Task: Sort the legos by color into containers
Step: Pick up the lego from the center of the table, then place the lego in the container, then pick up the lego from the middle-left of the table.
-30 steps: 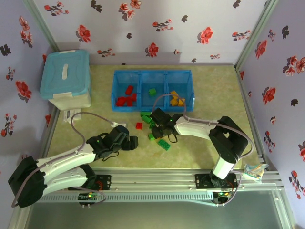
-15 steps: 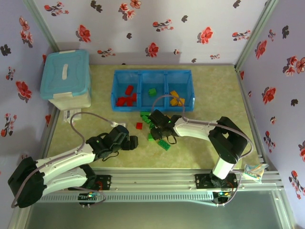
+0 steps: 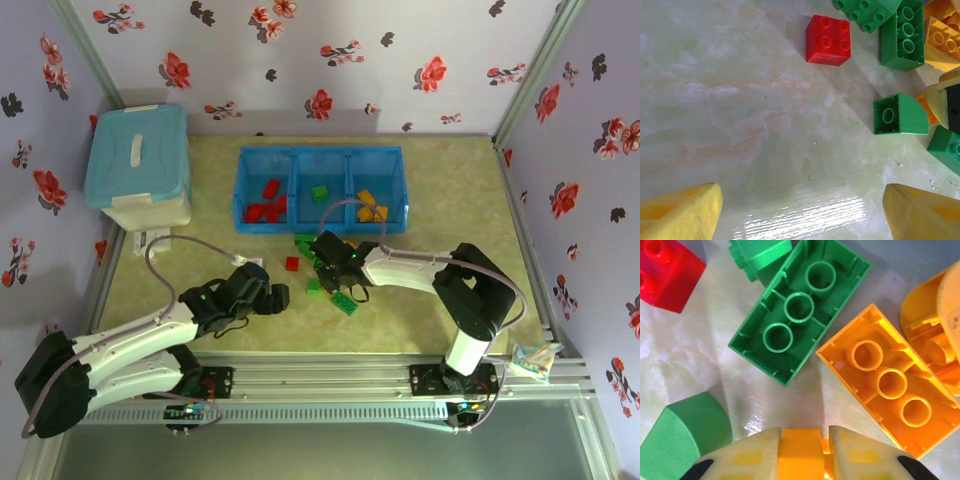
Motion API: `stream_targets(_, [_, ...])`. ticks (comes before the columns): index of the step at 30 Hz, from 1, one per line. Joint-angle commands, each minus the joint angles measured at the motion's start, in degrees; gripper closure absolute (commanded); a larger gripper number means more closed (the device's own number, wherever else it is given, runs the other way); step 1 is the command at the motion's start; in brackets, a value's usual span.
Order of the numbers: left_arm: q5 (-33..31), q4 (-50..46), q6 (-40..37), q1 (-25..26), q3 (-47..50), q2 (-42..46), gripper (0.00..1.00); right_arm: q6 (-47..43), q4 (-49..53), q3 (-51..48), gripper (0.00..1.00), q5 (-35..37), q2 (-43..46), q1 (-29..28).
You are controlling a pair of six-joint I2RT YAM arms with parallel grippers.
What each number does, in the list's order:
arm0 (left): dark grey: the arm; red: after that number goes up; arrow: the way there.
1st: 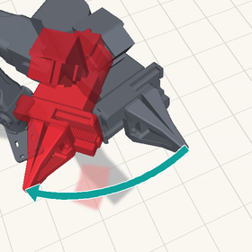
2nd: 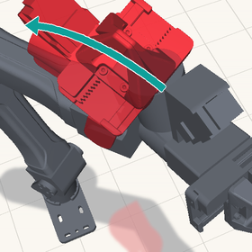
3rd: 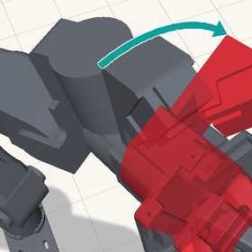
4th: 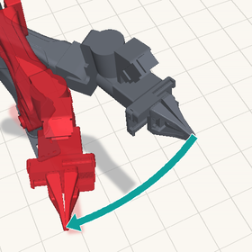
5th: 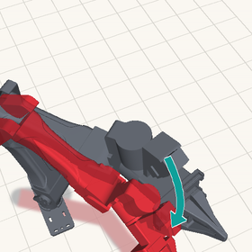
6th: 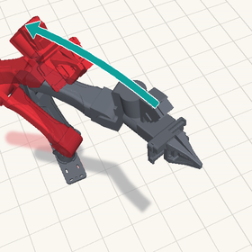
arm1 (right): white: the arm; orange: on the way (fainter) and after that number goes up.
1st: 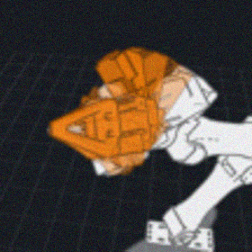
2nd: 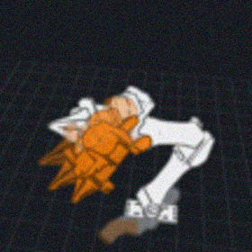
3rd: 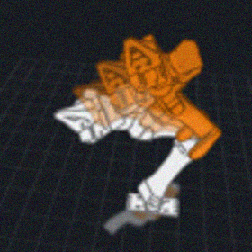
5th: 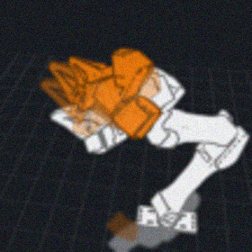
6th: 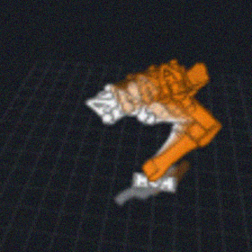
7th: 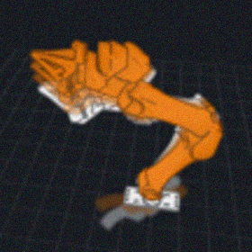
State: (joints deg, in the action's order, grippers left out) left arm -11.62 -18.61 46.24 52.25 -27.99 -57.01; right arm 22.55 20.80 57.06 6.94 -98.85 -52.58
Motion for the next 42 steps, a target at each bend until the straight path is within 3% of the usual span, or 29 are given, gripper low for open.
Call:
stream_targets(1, [-1.5,-0.2,-0.1,0.4,0.5,0.6,0.16,-0.6,3.9,0.5,0.79,2.2,0.6,-0.4])
stream_targets(7, [-1.5,-0.5,-0.2,0.4,0.3,0.5,0.16,-4.1,8.2,4.3,0.8,7.1,6.4,1.5])
stream_targets(15, [-1.3,-1.2,-0.5,0.4,0.0,1.4,0.16,-7.6,10.3,9.9,0.79,4.2,10.6,14.7])
stream_targets(21, [-0.7,-1.4,-0.7,0.6,-1.2,0.8,0.16,-8.3,10.6,16.4,0.79,0.3,5.1,24.7])
stream_targets(29, [-0.7,-0.6,0.0,2.6,-2.1,-0.9,0.16,-8.5,12.2,25.5,0.78,-1.7,-4.8,29.1])
stream_targets(31, [-0.7,-0.2,0.2,3.0,-2.1,-1.2,0.16,-8.0,12.0,26.4,0.72,-1.2,-6.0,29.3])
stream_targets(32, [-0.7,0.0,0.3,3.2,-2.0,-1.4,0.16,-7.7,11.5,26.6,0.62,-1.3,-6.1,29.4])
stream_targets(33, [-0.7,0.1,0.3,3.4,-2.0,-1.5,0.16,-7.5,10.4,26.3,0.45,-1.9,-5.7,29.4])
stream_targets(34, [-0.7,0.2,0.4,3.4,-2.1,-1.6,0.16,-7.4,9.1,25.7,0.35,-2.7,-5.1,29.4])
stream_targets(35, [-0.7,0.2,0.4,3.6,-2.2,-1.8,0.16,-7.2,8.2,25.2,0.31,-3.3,-4.4,29.4])
stream_targets(42, [-0.6,0.2,-0.2,5.1,-4.3,-3.5,0.16,-6.1,5.8,18.4,0.3,-4.6,3.8,29.0])
